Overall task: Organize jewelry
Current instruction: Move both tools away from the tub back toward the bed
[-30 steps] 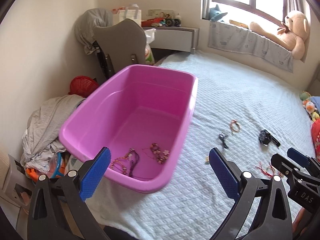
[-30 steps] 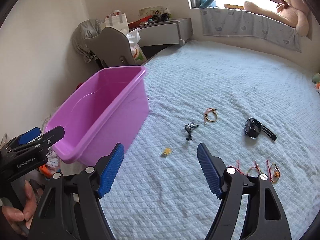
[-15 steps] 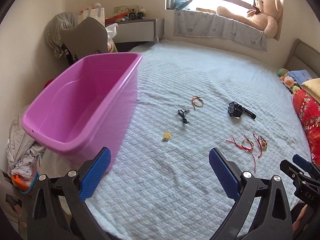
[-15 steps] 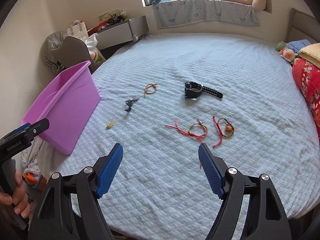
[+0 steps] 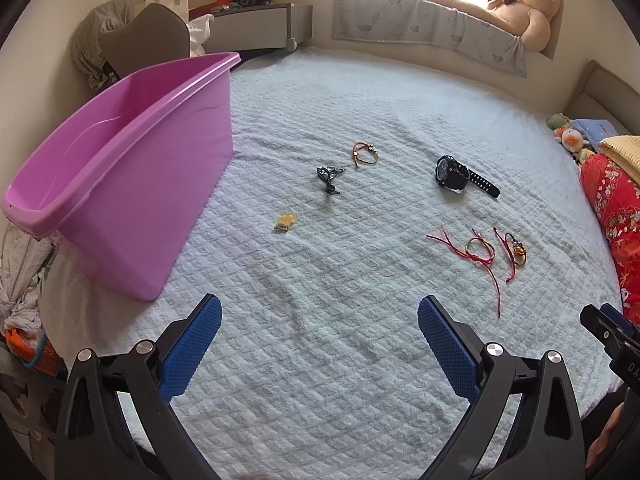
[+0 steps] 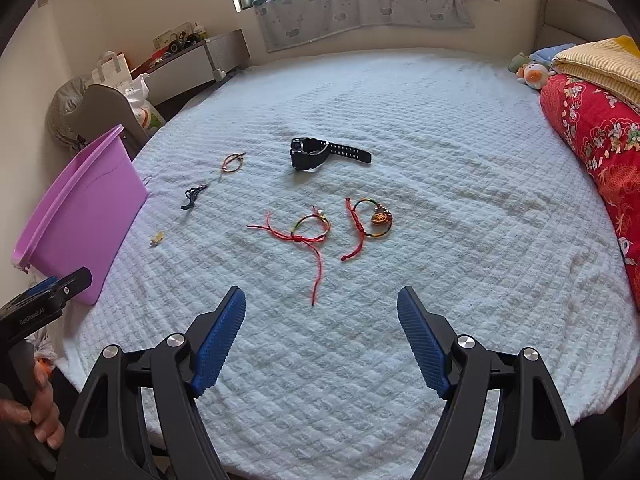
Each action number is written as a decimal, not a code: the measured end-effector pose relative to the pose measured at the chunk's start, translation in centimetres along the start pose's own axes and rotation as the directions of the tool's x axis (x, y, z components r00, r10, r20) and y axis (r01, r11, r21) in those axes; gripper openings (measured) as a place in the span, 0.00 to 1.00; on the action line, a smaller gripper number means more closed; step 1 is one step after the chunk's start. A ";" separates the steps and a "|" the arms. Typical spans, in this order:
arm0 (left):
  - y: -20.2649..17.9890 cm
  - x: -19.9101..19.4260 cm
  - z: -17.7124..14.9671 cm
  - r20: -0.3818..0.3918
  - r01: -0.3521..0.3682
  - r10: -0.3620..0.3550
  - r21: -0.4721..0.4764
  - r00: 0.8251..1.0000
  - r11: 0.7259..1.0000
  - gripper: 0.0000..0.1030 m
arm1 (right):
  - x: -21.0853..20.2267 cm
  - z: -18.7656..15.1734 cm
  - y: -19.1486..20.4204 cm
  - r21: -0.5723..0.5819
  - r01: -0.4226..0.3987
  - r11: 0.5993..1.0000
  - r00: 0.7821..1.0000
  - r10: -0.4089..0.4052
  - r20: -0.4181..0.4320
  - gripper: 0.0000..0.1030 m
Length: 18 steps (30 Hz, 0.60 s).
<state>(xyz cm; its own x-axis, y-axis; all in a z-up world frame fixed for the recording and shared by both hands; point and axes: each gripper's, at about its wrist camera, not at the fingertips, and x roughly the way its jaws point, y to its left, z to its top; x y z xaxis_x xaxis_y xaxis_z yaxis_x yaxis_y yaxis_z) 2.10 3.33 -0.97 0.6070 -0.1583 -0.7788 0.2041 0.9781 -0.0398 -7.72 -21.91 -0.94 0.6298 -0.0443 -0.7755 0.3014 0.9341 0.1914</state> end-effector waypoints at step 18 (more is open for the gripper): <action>-4.0 7.7 2.2 -0.014 0.001 -0.001 0.003 1.000 1.000 0.94 | 8.5 2.9 -1.9 0.013 -0.041 0.999 0.998 0.042 -0.036 0.73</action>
<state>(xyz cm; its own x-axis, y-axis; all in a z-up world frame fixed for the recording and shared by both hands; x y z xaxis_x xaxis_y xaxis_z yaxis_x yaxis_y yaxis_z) 7.70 -2.15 -5.44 0.5957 -0.1575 -0.7876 0.2073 0.9775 -0.0387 -0.84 -25.12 -6.17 0.6159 0.0073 -0.7878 0.2844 0.9305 0.2309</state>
